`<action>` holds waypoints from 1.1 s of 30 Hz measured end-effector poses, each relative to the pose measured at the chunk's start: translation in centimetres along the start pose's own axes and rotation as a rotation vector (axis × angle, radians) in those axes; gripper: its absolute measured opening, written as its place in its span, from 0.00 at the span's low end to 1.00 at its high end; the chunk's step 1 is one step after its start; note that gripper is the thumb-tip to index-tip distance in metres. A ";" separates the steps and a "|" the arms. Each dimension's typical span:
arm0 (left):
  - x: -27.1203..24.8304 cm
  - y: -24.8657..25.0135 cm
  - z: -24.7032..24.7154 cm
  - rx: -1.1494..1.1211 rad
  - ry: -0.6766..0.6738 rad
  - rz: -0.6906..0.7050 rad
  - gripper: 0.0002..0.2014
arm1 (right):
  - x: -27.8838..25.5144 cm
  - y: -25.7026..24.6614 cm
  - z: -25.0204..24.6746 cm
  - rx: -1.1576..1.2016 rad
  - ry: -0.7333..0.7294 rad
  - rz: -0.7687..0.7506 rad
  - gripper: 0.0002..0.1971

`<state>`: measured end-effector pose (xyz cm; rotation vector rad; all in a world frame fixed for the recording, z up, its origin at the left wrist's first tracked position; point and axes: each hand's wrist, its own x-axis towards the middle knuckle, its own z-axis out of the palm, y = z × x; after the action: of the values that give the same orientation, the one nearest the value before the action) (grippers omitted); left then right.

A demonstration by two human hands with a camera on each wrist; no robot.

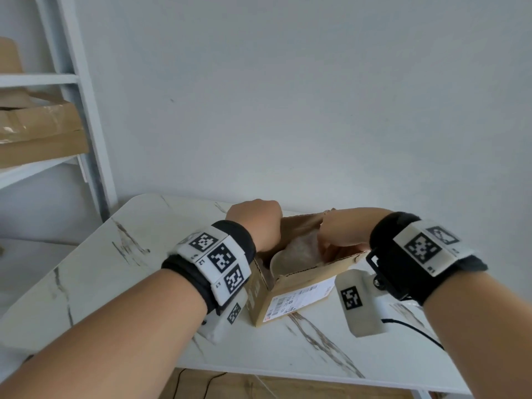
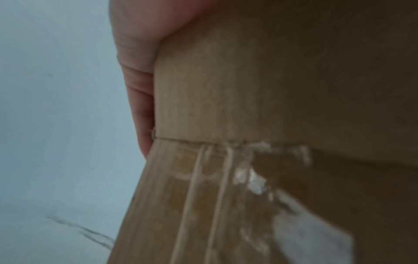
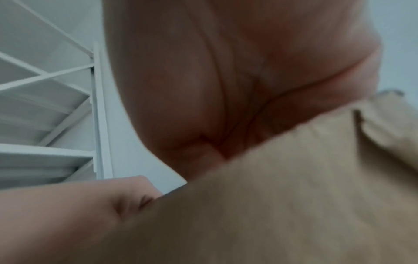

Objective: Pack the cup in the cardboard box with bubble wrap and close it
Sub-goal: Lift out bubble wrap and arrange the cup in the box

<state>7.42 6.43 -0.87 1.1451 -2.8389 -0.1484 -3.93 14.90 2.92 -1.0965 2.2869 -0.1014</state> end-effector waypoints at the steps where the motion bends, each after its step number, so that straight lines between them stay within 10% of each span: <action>1: -0.1 0.2 0.0 0.021 0.020 0.011 0.13 | 0.5 0.4 0.0 0.000 -0.025 0.007 0.12; 16: -1.5 2.1 -0.7 0.068 0.127 0.119 0.14 | 0.1 2.3 3.0 -0.024 0.061 -0.035 0.18; 23: -1.6 1.6 -0.3 0.087 0.148 0.114 0.13 | -1.2 1.5 2.8 -0.395 0.605 -0.197 0.11; 33: -1.6 1.4 0.1 0.145 0.211 0.177 0.15 | -1.1 2.3 4.2 -0.514 0.172 -0.292 0.18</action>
<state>7.60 8.57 -0.83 0.8655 -2.7788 0.1809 -2.70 18.00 -0.73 -1.7397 2.3509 0.3065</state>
